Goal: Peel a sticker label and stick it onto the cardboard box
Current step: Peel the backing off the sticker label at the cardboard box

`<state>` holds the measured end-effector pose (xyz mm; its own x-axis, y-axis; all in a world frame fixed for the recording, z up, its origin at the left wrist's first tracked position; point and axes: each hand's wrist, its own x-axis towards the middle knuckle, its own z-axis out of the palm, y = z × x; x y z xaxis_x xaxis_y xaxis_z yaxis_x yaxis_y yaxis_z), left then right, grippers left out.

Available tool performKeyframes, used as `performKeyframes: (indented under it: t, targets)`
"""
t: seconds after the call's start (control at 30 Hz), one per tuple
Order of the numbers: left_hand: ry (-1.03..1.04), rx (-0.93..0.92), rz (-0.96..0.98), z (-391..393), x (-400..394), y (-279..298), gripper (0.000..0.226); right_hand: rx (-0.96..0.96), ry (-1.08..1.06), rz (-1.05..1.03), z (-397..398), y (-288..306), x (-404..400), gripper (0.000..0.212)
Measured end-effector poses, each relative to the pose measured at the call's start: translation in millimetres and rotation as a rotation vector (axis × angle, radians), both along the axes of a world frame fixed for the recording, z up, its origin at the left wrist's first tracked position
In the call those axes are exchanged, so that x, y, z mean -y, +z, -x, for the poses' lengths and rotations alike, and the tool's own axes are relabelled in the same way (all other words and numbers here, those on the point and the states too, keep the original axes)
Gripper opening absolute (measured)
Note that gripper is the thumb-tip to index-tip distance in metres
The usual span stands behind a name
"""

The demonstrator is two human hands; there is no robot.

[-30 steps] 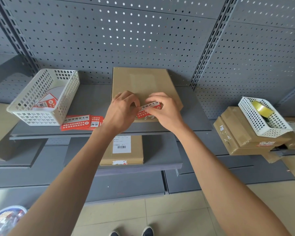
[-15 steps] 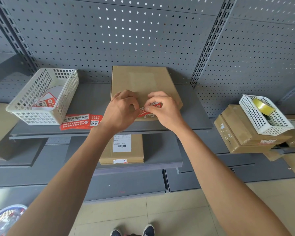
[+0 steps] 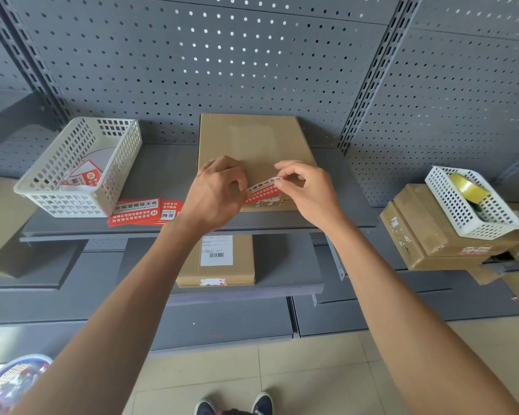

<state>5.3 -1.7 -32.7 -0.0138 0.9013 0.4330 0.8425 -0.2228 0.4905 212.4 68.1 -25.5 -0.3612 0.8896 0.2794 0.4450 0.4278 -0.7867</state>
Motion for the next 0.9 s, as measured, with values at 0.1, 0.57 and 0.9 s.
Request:
performKeyframes:
  t: [0.1, 0.57, 0.9]
  targets:
    - [-0.003, -0.003, 0.007, 0.3, -0.8, -0.4, 0.009, 0.002, 0.007, -0.004, 0.3, 0.1, 0.0, 0.002]
    - [0.076, -0.222, 0.149, -37.8, -16.9, 16.9, 0.029, -0.019, 0.017, 0.004, 1.6, -0.9, -1.5, 0.004]
    - [0.110, -0.220, 0.129, -39.3, -17.4, 15.7, 0.021, 0.026, 0.022, -0.128, -10.6, -2.5, 4.1, 0.039]
